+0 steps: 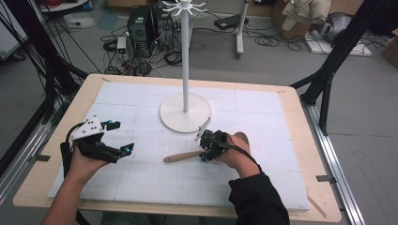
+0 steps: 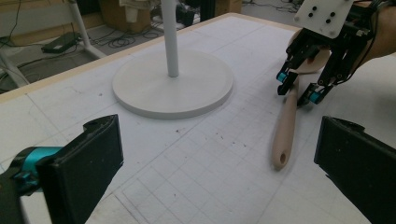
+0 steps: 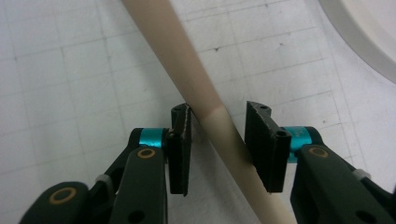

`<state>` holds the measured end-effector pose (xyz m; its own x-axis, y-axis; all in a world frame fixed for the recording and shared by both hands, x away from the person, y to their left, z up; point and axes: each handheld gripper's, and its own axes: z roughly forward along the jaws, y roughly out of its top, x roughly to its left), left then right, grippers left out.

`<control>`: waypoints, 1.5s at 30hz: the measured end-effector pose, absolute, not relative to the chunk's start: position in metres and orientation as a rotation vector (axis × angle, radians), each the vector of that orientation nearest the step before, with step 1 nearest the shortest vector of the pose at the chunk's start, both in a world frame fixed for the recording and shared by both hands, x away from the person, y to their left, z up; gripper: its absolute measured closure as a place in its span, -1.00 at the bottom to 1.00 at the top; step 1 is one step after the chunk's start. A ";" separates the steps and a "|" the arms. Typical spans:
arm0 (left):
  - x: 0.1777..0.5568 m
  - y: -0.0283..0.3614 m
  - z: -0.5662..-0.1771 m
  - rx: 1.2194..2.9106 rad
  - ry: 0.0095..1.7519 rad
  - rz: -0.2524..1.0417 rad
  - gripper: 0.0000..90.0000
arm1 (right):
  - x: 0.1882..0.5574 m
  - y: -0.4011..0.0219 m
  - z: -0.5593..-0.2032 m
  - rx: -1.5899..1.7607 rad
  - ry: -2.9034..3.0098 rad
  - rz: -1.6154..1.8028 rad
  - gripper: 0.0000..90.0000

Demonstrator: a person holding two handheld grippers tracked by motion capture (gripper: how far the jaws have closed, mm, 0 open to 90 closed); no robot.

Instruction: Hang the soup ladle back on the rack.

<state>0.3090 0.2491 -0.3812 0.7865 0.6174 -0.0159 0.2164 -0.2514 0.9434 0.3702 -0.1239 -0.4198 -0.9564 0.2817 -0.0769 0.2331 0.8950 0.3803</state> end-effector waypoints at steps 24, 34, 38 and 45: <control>0.307 0.249 -0.380 1.822 0.636 0.437 -0.96 | 0.357 -0.127 -0.415 0.310 3.024 0.496 0.74; 0.311 0.245 -0.380 1.823 0.621 0.426 -0.96 | 0.356 -0.123 -0.417 0.334 3.002 0.455 0.71; 0.312 0.243 -0.379 1.822 0.618 0.427 -0.96 | 0.357 -0.123 -0.418 0.325 3.002 0.463 0.71; 0.312 0.243 -0.377 1.823 0.619 0.424 -0.96 | 0.353 -0.122 -0.416 0.262 2.988 0.448 0.75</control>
<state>0.3120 0.2430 -0.3774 0.7988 0.6014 -0.0131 0.2056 -0.2525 0.9455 0.3534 -0.1222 -0.4161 -0.9792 0.1858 -0.0817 0.1536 0.9416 0.2997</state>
